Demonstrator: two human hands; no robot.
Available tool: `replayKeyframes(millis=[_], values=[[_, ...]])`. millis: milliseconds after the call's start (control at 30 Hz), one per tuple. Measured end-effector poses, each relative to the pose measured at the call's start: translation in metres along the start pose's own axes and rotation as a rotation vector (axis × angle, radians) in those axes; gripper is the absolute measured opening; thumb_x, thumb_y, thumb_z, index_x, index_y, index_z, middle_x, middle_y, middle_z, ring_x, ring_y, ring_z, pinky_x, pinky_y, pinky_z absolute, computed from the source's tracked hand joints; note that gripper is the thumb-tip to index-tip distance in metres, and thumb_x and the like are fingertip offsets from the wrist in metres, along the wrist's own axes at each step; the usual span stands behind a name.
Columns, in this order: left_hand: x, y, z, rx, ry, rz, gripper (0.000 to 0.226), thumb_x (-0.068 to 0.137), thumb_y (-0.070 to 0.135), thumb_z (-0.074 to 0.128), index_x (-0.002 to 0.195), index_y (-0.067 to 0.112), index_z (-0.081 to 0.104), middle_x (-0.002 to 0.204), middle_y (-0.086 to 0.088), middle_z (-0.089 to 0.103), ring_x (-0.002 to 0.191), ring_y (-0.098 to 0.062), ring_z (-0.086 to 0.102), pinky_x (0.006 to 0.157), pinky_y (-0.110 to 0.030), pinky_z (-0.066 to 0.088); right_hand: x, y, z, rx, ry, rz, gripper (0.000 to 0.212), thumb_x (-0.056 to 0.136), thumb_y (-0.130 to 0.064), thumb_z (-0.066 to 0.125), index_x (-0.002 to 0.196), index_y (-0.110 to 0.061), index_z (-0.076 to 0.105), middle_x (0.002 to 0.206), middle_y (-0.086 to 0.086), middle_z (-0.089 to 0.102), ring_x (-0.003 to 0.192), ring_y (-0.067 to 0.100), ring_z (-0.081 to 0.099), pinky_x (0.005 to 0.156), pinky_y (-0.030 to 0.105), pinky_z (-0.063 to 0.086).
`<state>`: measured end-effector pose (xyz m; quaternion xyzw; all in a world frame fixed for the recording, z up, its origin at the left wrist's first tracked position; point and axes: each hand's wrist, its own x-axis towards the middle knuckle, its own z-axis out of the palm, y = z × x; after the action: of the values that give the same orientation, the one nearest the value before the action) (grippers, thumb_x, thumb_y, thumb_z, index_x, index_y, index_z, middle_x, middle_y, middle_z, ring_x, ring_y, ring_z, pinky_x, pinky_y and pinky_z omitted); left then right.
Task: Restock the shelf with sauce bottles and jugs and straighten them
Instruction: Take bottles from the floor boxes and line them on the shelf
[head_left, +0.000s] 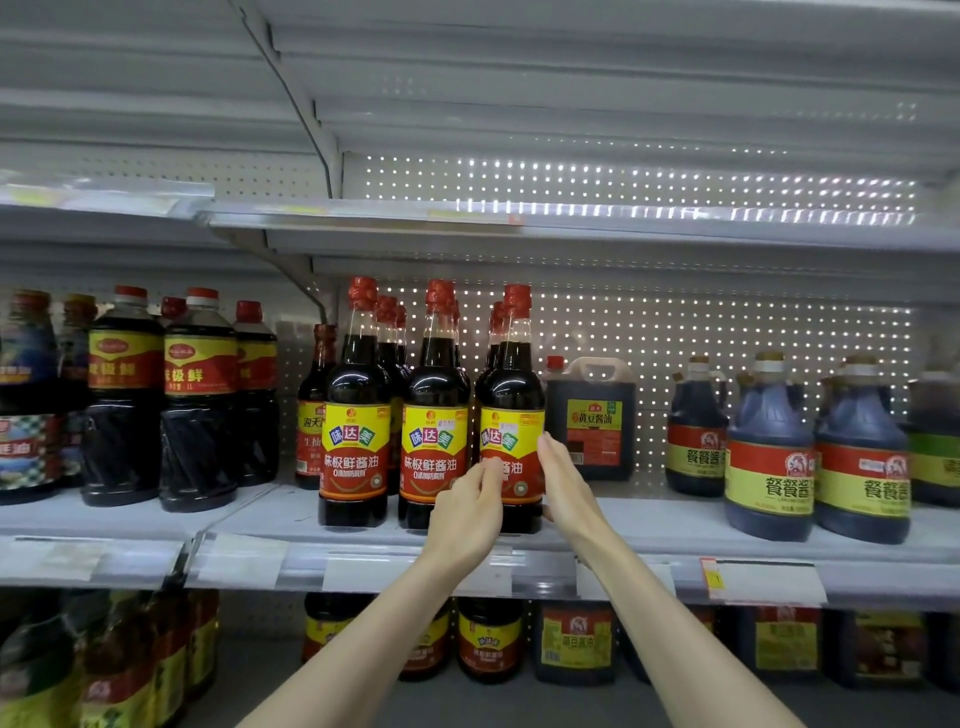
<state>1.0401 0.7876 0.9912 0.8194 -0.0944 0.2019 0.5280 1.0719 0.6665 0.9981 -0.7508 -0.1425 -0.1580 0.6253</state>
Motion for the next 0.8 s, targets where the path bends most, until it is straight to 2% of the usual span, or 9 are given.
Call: replayKeyframes(millis=[67,167,267,367,433,533,600,667,800], values=[[-0.003,-0.001,-0.004,-0.023,0.008,0.013,0.041,0.103,0.042,0.027,0.125,0.022,0.055,0.114,0.009,0.061,0.105,-0.009,0.055,0.086,-0.025,0.039,0.000,-0.002,0.002,0.015,-0.011,0.008,0.031,0.101,-0.052,0.023,0.124,-0.040,0.041,0.110,-0.013,0.055,0.099,0.001,0.052,0.089,0.030,0.040],[-0.001,-0.001,-0.004,-0.041,0.018,0.001,0.052,0.103,0.043,0.028,0.148,0.019,0.033,0.141,0.002,0.049,0.127,-0.016,0.047,0.097,-0.026,0.036,-0.006,0.000,0.004,0.002,0.002,-0.025,0.026,0.103,-0.046,0.025,0.124,-0.041,0.040,0.109,-0.018,0.054,0.098,-0.004,0.051,0.080,0.021,0.042],[0.006,0.004,-0.002,-0.114,-0.049,-0.033,0.056,0.103,0.043,0.027,0.153,0.019,0.017,0.148,0.001,0.041,0.133,-0.016,0.040,0.098,-0.025,0.032,-0.007,0.010,0.006,-0.038,0.040,-0.070,0.043,0.101,-0.050,0.028,0.142,-0.038,0.036,0.132,-0.007,0.049,0.118,0.007,0.048,0.100,0.034,0.044],[0.011,0.004,0.002,-0.185,-0.067,-0.047,0.054,0.103,0.044,0.026,0.152,0.021,0.020,0.146,0.002,0.043,0.125,-0.012,0.044,0.098,-0.026,0.033,-0.006,0.010,0.005,-0.040,0.036,-0.050,0.041,0.100,-0.053,0.027,0.140,-0.045,0.037,0.134,-0.006,0.048,0.120,0.010,0.047,0.107,0.041,0.041],[0.011,0.003,0.002,-0.181,-0.058,-0.037,0.052,0.103,0.044,0.026,0.151,0.021,0.025,0.143,0.003,0.045,0.121,-0.009,0.045,0.098,-0.025,0.034,-0.007,0.007,0.003,-0.027,0.026,-0.016,0.025,0.100,-0.055,0.027,0.119,-0.056,0.043,0.124,-0.009,0.052,0.117,0.009,0.049,0.106,0.041,0.041],[0.005,0.003,-0.001,-0.147,-0.057,-0.003,0.050,0.103,0.043,0.027,0.148,0.022,0.031,0.136,0.010,0.047,0.122,-0.007,0.043,0.095,-0.022,0.031,-0.005,0.005,-0.001,0.037,0.004,0.023,0.019,0.101,-0.053,0.026,0.106,-0.053,0.045,0.112,-0.016,0.056,0.106,0.001,0.052,0.101,0.034,0.042],[0.005,0.000,-0.003,-0.094,-0.062,0.013,0.053,0.102,0.047,0.026,0.148,0.022,0.033,0.140,0.012,0.047,0.129,-0.010,0.043,0.104,-0.025,0.033,-0.002,0.004,0.000,0.067,-0.009,0.033,0.023,0.102,-0.050,0.025,0.109,-0.047,0.046,0.108,-0.018,0.056,0.098,-0.004,0.051,0.094,0.030,0.041],[0.007,-0.004,-0.005,-0.074,-0.070,0.034,0.056,0.101,0.051,0.026,0.148,0.023,0.035,0.145,0.008,0.047,0.133,-0.013,0.043,0.112,-0.035,0.033,0.000,0.003,0.002,0.076,-0.015,0.030,0.029,0.102,-0.049,0.024,0.122,-0.041,0.043,0.112,-0.013,0.055,0.097,-0.003,0.051,0.092,0.029,0.040],[0.007,-0.010,-0.010,-0.090,-0.069,0.041,0.056,0.100,0.052,0.026,0.147,0.025,0.037,0.145,0.007,0.047,0.134,-0.012,0.042,0.114,-0.040,0.033,0.003,0.005,0.007,0.074,-0.010,0.030,0.044,0.102,-0.049,0.024,0.141,-0.033,0.037,0.124,-0.007,0.050,0.112,0.009,0.048,0.098,0.031,0.039]])
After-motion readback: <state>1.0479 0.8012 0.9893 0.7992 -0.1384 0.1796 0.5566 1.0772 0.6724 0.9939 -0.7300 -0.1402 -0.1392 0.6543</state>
